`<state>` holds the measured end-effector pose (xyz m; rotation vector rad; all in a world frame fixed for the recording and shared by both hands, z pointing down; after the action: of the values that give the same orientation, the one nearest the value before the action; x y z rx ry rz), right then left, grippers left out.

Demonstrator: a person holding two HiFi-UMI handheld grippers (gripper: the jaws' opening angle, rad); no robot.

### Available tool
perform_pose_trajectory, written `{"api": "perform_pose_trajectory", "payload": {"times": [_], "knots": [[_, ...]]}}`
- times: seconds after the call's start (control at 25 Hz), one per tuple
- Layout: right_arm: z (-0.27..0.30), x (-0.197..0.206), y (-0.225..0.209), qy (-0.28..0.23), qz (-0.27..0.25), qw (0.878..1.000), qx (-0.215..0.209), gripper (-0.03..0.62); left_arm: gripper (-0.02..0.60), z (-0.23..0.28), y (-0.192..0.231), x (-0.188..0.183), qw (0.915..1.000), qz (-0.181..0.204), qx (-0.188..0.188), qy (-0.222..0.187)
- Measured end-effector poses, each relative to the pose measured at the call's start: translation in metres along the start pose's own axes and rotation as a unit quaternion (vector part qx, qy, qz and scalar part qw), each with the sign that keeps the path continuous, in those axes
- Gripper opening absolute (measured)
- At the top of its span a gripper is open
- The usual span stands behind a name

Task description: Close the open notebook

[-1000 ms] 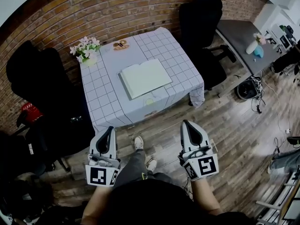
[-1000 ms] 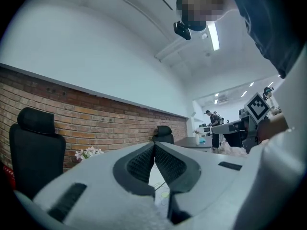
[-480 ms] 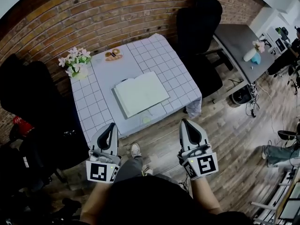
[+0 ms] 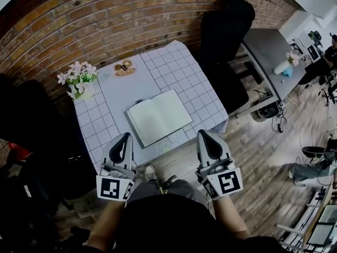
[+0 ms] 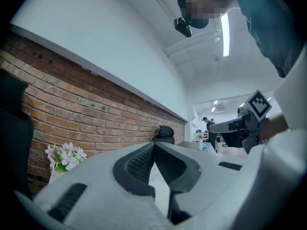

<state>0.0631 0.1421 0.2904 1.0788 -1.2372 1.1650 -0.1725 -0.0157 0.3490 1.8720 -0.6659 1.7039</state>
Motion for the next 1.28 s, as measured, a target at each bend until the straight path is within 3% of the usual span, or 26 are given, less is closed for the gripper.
{"api": "perform_pose_trajectory", "payload": {"times": [0.24,0.6,1.0,1.28], "knots": [[0.017,0.004,-0.022,0.006,0.000,1.000,-0.020,0.014,0.025,0.016,-0.007,0.003,0.9999,0.000,-0.012,0.001],[0.045,-0.001,-0.077,-0.009,-0.002,0.996,-0.088,0.013,0.025,0.034,-0.025,-0.003,0.9964,0.019,-0.083,-0.002],[0.091,0.015,-0.102,0.022,0.018,0.986,-0.166,0.014,0.025,0.032,-0.026,0.012,0.9837,0.008,-0.177,0.034],[0.115,0.039,-0.098,0.056,0.020,0.977,-0.204,0.014,0.026,0.028,-0.022,0.043,0.9748,-0.008,-0.212,0.067]]}}
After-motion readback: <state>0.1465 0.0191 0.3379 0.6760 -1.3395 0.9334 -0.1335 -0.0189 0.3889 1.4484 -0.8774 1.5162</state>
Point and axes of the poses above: the fingertips, and each gripper's own axes: z forward along the fingers, y to its left, x out of its underside, the point moved 9 cm from there along -z, backward along the fingers, and after that the axes turned 13 degrees about -x, right-handed, at the moved point
